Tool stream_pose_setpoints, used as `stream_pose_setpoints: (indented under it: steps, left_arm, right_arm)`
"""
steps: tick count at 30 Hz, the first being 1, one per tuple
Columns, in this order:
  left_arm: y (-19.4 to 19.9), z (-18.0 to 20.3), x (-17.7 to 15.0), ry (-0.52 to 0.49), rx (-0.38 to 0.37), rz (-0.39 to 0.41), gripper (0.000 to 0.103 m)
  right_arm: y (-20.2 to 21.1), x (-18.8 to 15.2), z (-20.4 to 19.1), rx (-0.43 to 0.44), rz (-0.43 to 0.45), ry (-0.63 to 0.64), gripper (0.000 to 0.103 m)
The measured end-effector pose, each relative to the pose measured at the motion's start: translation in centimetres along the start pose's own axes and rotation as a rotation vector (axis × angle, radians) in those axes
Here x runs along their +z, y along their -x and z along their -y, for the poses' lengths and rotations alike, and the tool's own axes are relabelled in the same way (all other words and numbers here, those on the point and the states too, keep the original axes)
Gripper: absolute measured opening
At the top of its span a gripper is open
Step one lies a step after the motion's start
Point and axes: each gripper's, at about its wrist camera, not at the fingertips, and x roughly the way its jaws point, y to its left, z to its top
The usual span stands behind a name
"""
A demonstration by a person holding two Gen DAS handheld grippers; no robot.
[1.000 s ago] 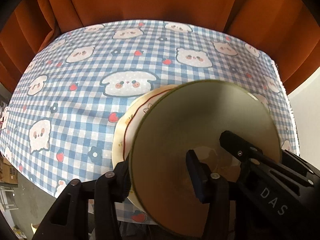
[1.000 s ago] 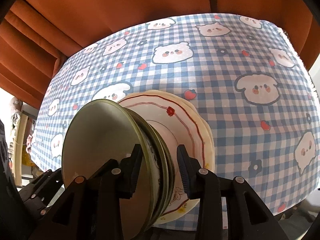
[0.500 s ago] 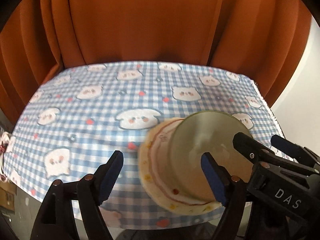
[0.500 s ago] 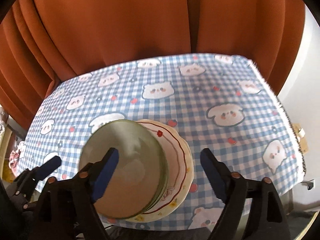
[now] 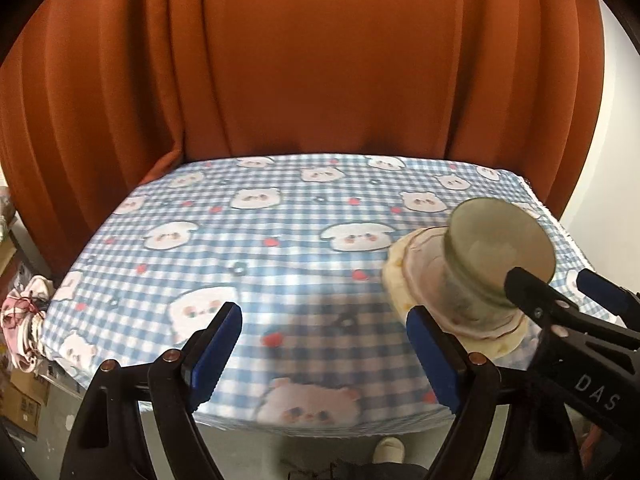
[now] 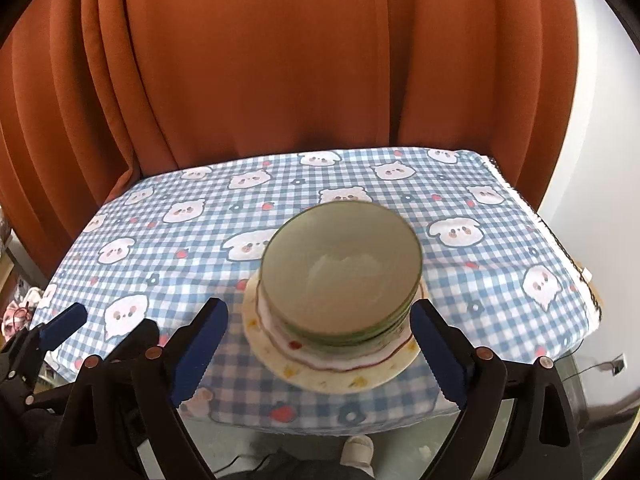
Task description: Organize plates and bowls
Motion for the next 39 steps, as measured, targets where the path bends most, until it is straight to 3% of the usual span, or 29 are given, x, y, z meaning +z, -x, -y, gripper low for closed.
stream_pose_setpoints:
  steps: [5, 13, 25, 39]
  left_arm:
    - [1.0, -2.2, -2.0, -0.007, 0.013, 0.035, 0.086]
    - [1.9, -3.4, -3.4, 0.004, 0.017, 0.046, 0.088]
    - [2.7, -4.6, -3.8, 0.034, 0.072, 0.053, 0.095]
    - [2.3, -4.6, -3.9, 0.051, 0.044, 0.041, 0.095]
  right_arm:
    - [1.4, -2.4, -1.8, 0.003, 0.069, 0.01, 0.094]
    - [2.5, -4.0, -2.6, -0.02, 0.088, -0.003, 0.102]
    - [3.0, -4.4, -2.7, -0.029, 0.083, -0.012, 0.103]
    - [2.4, -4.8, -2.4, -0.034, 0.047, -0.001, 0.103]
